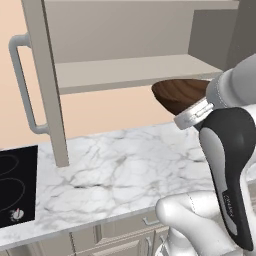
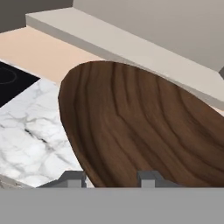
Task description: Move the bowls from the cabinet to the plates on the dining table.
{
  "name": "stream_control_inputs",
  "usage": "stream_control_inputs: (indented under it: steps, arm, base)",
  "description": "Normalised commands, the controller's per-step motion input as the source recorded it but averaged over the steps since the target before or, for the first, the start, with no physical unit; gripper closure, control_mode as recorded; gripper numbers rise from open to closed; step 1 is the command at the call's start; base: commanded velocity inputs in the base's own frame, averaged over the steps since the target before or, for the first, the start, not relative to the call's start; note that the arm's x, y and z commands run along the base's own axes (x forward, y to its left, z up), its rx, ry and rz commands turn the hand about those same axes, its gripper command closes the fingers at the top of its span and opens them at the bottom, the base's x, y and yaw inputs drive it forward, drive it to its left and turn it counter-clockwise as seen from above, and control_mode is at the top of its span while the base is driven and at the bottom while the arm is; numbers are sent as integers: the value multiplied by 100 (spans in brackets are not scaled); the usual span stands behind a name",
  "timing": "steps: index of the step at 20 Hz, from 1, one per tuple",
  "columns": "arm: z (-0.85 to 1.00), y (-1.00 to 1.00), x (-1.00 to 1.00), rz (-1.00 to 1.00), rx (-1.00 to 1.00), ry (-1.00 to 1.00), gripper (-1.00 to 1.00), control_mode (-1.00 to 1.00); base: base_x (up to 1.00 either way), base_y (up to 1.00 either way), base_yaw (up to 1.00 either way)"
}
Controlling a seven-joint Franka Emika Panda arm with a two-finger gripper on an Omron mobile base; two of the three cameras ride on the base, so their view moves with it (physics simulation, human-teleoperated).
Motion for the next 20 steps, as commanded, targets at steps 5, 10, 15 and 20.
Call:
stream_control_inputs:
  steps: [5,10,15,20]
  arm:
    - [-14,0,-38,0,2,9,100,-100]
    - [-2,0,-14,0,0,1,100,-100]
    - [0,0,0,0,0,0,100,-100]
    - [0,0,0,0,0,0,100,-100]
  base:
    - [0,0,0]
    - [0,0,0]
    - [0,0,0]
    - [0,0,0]
